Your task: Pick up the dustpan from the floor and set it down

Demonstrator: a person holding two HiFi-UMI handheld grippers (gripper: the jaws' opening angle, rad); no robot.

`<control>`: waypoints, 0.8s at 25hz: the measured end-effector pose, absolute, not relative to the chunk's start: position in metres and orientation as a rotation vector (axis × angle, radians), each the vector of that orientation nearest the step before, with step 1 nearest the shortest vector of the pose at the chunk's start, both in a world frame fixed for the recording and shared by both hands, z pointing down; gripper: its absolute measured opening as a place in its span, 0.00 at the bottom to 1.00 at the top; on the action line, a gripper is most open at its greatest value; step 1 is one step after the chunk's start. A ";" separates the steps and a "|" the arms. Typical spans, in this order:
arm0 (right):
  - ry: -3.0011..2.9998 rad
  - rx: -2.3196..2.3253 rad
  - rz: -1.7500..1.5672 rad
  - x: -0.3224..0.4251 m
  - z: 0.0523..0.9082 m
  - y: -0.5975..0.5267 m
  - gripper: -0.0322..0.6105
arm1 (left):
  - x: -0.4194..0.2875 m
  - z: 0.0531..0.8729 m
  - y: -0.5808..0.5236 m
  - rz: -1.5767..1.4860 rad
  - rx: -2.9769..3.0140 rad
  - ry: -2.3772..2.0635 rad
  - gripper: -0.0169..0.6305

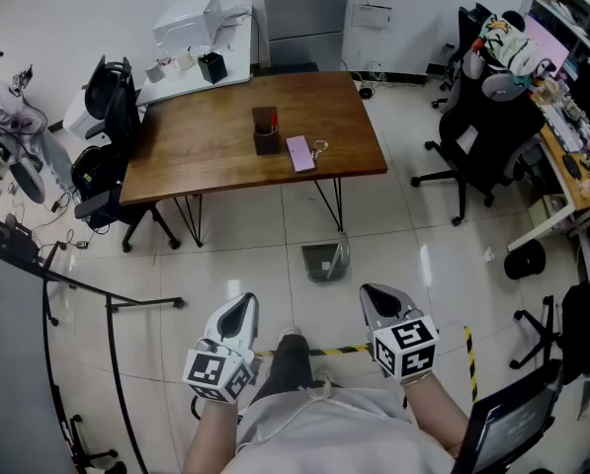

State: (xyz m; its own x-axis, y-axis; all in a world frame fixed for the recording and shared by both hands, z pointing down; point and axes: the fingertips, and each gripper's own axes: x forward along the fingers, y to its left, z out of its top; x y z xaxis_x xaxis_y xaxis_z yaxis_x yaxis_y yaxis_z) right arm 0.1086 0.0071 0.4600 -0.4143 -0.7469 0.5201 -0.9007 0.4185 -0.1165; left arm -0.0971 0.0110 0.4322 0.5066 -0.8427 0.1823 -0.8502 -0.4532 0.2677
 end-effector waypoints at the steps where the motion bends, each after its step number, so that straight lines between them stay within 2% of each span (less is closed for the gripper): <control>1: -2.275 1.415 0.553 0.107 0.463 -0.005 0.05 | -0.100 0.431 -0.001 0.034 2.430 -1.407 0.05; 8: -2.149 1.476 0.601 0.096 0.484 -0.075 0.05 | -0.115 0.419 -0.077 0.006 2.547 -1.225 0.05; 16: -2.046 1.498 0.650 0.091 0.504 -0.117 0.05 | -0.136 0.427 -0.139 0.015 2.518 -1.240 0.05; 19: -1.991 1.415 0.738 0.090 0.538 -0.129 0.26 | -0.132 0.435 -0.152 0.061 2.495 -1.253 0.05; 20: -1.970 1.388 0.783 0.090 0.552 -0.135 0.36 | -0.132 0.442 -0.156 0.076 2.488 -1.254 0.05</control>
State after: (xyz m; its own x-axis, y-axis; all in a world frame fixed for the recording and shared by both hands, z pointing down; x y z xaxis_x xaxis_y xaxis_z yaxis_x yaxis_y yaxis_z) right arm 0.0903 -0.1351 0.5523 -0.2745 -0.5990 0.7522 -0.9519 0.2799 -0.1245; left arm -0.1323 -0.1555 0.4419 0.6064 -0.7687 0.2035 -0.7877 -0.5456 0.2860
